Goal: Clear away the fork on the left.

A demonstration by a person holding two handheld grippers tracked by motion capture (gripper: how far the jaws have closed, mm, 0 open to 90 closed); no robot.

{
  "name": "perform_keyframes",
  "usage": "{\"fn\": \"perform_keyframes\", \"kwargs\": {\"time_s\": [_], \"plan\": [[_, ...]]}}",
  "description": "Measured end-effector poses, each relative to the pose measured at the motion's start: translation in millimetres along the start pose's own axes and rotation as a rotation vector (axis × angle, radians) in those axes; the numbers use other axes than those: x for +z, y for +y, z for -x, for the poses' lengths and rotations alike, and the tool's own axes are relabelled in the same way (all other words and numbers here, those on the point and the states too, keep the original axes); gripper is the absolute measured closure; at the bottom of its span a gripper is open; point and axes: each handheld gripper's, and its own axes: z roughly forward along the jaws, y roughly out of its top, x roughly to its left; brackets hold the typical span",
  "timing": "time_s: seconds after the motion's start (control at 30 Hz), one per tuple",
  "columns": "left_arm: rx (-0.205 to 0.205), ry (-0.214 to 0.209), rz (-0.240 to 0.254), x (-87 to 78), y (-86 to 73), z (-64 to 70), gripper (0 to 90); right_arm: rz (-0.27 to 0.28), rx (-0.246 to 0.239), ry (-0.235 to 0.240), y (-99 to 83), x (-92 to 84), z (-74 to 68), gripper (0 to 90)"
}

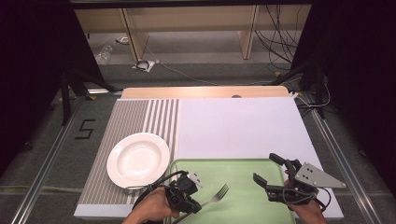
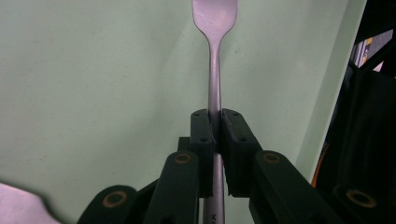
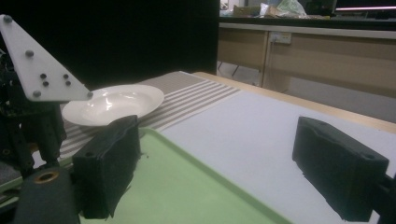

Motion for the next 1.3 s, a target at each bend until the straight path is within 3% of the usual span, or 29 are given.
{"fn": "perform_keyframes", "kwargs": {"time_s": [0.73, 0.97, 1.03, 1.13, 1.2, 1.3], "plan": [[0.019, 0.040, -0.124, 24.5, 0.4, 13.3, 83.2, -0.005, -0.002, 0.002, 0.2, 0.0, -0.3, 16.2], [0.018, 0.042, -0.121, 25.5, 0.1, 14.0, 82.3, -0.004, -0.003, 0.003, 0.2, -0.1, -0.4, 16.2], [0.014, 0.046, -0.103, 25.2, 0.6, 13.7, 76.8, -0.004, -0.004, 0.003, 0.3, -0.1, -0.4, 16.2], [0.048, 0.040, -0.024, 19.2, 3.7, 18.2, 58.6, -0.004, -0.004, 0.003, 0.3, -0.1, -0.6, 16.2], [0.064, 0.073, 0.015, 15.7, 6.6, 23.5, 43.9, -0.005, -0.003, 0.004, 0.2, 0.1, -0.7, 16.2], [0.088, 0.098, 0.073, 12.9, 8.0, 28.0, 40.9, -0.007, -0.002, 0.006, 0.2, 0.2, -1.0, 16.2]]}}
